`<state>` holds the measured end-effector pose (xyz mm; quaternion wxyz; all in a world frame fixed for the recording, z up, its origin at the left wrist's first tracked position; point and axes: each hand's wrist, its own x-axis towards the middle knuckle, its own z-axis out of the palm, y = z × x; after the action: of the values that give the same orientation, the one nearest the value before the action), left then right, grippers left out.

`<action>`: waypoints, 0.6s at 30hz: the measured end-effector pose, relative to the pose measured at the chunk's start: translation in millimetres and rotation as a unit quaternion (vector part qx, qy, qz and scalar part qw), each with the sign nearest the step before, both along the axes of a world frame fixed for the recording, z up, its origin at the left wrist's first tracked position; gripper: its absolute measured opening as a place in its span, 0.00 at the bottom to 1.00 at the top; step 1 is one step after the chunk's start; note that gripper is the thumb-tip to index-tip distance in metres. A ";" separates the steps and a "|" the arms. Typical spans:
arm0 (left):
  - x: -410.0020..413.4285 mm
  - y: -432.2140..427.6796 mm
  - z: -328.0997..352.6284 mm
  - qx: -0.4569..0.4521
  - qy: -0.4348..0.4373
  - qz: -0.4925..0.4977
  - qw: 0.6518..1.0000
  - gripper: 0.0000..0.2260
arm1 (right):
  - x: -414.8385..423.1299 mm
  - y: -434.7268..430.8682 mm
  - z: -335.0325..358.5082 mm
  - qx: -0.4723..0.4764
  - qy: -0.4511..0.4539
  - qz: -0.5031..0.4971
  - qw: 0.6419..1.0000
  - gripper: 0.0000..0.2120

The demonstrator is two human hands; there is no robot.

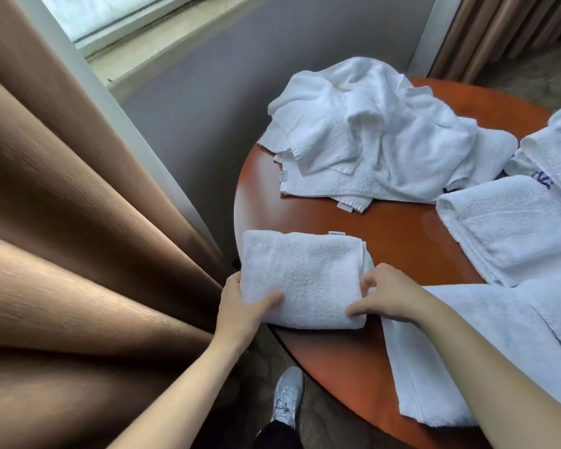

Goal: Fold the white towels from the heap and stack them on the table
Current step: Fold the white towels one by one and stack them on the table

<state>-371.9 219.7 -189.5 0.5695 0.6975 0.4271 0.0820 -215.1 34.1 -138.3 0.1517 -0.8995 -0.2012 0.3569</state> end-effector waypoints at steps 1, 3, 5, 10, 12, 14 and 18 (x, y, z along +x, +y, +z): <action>0.0 -0.2 -2.5 -0.004 -0.005 -0.010 1.000 0.39 | -0.7 1.9 -3.8 0.020 -0.002 -0.006 1.000 0.19; 0.2 0.2 -3.9 -0.015 -0.026 -0.019 0.999 0.38 | 1.1 4.8 -7.6 0.086 0.021 -0.046 0.995 0.14; 0.7 0.2 -2.0 -0.024 -0.055 -0.022 0.998 0.38 | 6.5 4.9 -6.5 0.173 0.090 -0.101 0.976 0.05; -3.2 -4.6 -5.3 -0.010 -0.045 -0.005 0.999 0.36 | 21.7 -6.0 -14.4 0.267 0.185 -0.172 0.930 0.10; -4.6 -9.1 -6.3 0.019 -0.010 0.005 1.000 0.33 | 22.0 -6.4 -20.3 0.286 0.188 -0.218 0.914 0.11; -3.7 -13.3 -6.6 0.035 0.013 0.024 0.999 0.31 | 17.5 -5.0 -24.3 0.300 0.174 -0.239 0.907 0.07; 0.3 -18.7 -3.9 0.020 -0.013 0.030 0.999 0.33 | 7.5 -1.0 -28.9 0.287 0.109 -0.208 0.929 0.08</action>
<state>-371.7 201.0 -193.4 0.5583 0.6946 0.4385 0.1166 -207.6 33.0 -167.3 0.4955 -0.7946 -0.0861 0.3402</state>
